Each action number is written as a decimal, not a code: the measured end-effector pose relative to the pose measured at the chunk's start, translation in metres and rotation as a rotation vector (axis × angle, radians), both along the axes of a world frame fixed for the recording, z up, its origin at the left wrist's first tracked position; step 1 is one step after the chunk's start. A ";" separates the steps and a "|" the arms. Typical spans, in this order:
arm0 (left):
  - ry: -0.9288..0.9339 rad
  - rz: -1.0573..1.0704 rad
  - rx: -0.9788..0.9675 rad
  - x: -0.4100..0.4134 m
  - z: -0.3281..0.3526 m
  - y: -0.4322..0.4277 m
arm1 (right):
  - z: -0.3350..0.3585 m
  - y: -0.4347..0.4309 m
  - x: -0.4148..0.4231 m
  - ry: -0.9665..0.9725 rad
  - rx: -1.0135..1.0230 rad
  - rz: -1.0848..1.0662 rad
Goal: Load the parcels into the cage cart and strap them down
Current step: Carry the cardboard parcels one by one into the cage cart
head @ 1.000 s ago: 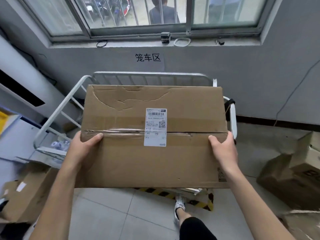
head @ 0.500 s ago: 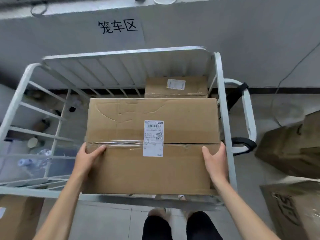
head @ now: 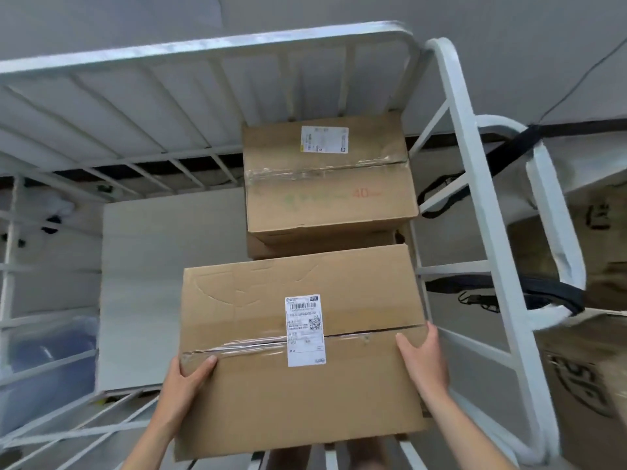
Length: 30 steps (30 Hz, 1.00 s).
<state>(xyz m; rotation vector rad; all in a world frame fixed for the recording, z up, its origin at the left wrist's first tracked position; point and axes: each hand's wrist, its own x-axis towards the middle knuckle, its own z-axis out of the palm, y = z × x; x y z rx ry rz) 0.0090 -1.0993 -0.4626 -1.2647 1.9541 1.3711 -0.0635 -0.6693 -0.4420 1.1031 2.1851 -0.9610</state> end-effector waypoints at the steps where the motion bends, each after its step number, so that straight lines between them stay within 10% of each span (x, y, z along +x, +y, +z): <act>1: -0.013 -0.008 0.007 -0.001 -0.015 -0.001 | -0.014 0.001 -0.004 -0.007 0.000 0.004; 30: -0.129 -0.267 0.166 -0.074 -0.157 0.062 | -0.167 0.034 -0.054 -0.068 0.059 0.149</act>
